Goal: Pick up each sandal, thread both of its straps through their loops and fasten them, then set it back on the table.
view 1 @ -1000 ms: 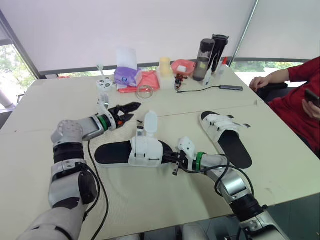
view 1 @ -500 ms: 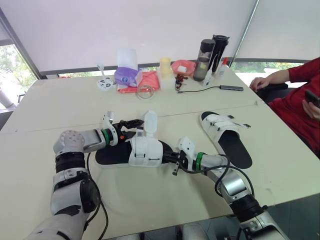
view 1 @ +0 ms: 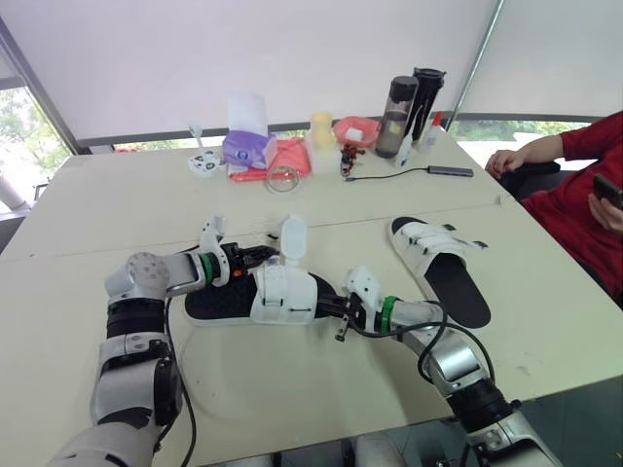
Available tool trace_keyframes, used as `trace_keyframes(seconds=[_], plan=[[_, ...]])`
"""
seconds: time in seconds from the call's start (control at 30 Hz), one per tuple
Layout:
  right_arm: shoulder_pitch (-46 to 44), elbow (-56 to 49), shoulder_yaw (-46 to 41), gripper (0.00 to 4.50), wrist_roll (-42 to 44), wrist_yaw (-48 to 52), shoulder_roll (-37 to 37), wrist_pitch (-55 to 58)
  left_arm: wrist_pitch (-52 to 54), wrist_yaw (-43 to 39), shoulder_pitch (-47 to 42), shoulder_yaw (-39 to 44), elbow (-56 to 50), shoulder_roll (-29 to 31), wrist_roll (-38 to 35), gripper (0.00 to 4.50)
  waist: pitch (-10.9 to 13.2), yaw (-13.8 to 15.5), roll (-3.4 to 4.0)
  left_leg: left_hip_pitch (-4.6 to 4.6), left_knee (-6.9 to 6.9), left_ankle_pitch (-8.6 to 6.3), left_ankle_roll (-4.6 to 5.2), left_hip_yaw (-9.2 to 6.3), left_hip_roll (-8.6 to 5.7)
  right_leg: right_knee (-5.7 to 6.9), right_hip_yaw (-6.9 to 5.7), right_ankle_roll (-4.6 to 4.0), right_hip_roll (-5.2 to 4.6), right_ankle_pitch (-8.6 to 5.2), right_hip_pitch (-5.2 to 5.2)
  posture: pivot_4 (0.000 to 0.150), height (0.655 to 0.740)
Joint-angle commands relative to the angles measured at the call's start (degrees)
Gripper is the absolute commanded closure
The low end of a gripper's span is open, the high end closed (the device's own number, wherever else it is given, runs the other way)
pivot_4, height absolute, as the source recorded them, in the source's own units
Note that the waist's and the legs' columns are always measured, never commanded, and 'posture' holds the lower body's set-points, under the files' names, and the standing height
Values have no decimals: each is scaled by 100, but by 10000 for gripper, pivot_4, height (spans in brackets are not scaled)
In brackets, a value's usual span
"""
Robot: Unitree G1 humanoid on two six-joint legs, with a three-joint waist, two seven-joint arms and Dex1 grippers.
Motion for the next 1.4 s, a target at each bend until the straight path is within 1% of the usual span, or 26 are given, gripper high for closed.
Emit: trace_keyframes(seconds=[0.03, 0.17, 0.3, 0.4, 0.47, 0.53, 0.67, 0.7, 0.77, 0.83, 0.93, 0.97, 1.07, 1.17, 1.27, 1.4], plan=[[333, 575, 352, 45000, -360, -52, -28, 350, -177, -232, -99, -338, -60, 191, 247, 33576, 0, 0, 0, -1, 0, 0, 0, 0, 0, 0, 0, 0, 0, 0, -1, 1500, 7400], [328, 580, 354, 45000, -360, -46, -29, 347, -435, -784, -80, -1013, -64, 439, 613, 33576, 0, 1, 0, -1, 0, 0, 0, 1, 0, -1, 0, -1, 0, 0, 0, 1500, 7400], [318, 587, 353, 45000, -363, -45, -28, 344, -600, -1141, -271, -1157, 151, 565, 736, 33576, 1, -1, 1, -2, 0, -1, -1, 0, 2, -3, 0, -1, -2, -1, -1, 1500, 7400], [316, 587, 353, 45000, -365, -47, -27, 341, -840, -1229, -432, -1117, 464, 638, 869, 33576, 1, -1, 0, -4, 0, -1, -1, -1, 2, -5, 0, -1, -4, -1, -3, 1500, 7400], [314, 595, 350, 45000, -367, -47, -30, 335, -1115, -1286, -660, -865, 746, 710, 844, 33576, 2, -1, -1, -6, -1, -1, -1, 0, 3, -6, -1, -1, -5, -1, -5, 1500, 7400], [309, 606, 346, 45000, -367, -46, -31, 328, -1209, -1250, -957, -406, 1006, 683, 585, 33576, 2, -2, -2, -10, -1, -1, -1, -1, 3, -6, -2, -1, -6, -1, -11, 1500, 7400], [298, 626, 347, 45000, -377, -48, -21, 316, -1055, -744, -1402, 475, 1324, 346, 77, 33576, 3, 4, -5, -10, -1, -1, -1, -3, 3, -6, -4, 0, -7, 0, -10, 1500, 7400], [293, 633, 349, 45000, -380, -49, -17, 313, -992, -589, -1466, 633, 1349, 245, 1, 31271, 3, 2, -5, -7, -1, -1, -1, -3, 2, -6, -4, 0, -10, 0, -6, 1500, 7400], [296, 631, 349, 45000, -380, -55, -11, 311, -824, -423, -1453, 700, 1206, 74, -54, 25322, 3, -5, -3, -4, -1, -1, -1, -1, 1, -6, -4, 2, -11, 1, -3, 1500, 7400], [314, 607, 353, 45000, -378, -62, -7, 318, -584, -206, -1397, 766, 1087, -70, -118, 15837, 4, -14, -4, -2, -2, -1, -1, 2, -1, -5, -4, 3, -10, 1, -4, 1500, 7400], [346, 576, 359, 45000, -384, -64, -12, 323, -306, 374, -1405, 1067, 1238, -228, -190, 2394, 5, -10, -6, -3, -2, 0, 1, 0, 0, -1, -4, 7, -3, 4, -7, 1500, 7400], [361, 562, 359, 45000, -385, -65, -18, 324, -210, 568, -1415, 1159, 1295, -264, -204, 485, 6, -8, -7, -3, -2, 0, 1, -1, 0, 0, -4, 13, -2, 7, -7, 1500, 7400], [392, 539, 359, 45000, -385, -74, -30, 325, 173, 782, -1429, 1341, 1295, -324, -340, 485, 6, -4, -7, -1, -2, 0, 0, -1, 0, 0, -4, 17, 0, 9, -6, 1500, 7400], [395, 534, 360, 45000, -383, -76, -31, 326, 317, 1072, -1465, 1624, 1329, -447, -459, 485, 6, -2, -8, -1, -2, -1, 0, -1, -1, -1, -4, 15, 0, 8, -4, 1500, 7400], [391, 547, 365, 45000, -383, -80, -23, 315, 151, 1400, -1539, 1879, 1575, -617, -499, 485, 6, 0, -8, 1, -2, -1, -1, -1, -1, -2, -4, 6, -1, 3, -2, 1500, 7400], [363, 590, 396, 45000, -408, -84, 0, 292, -582, 1529, -1679, 1982, 2040, -811, -418, 485, 6, 3, -9, 1, -2, -1, -1, 0, -1, -2, -4, 7, 0, 3, -2, 1500, 7400]])
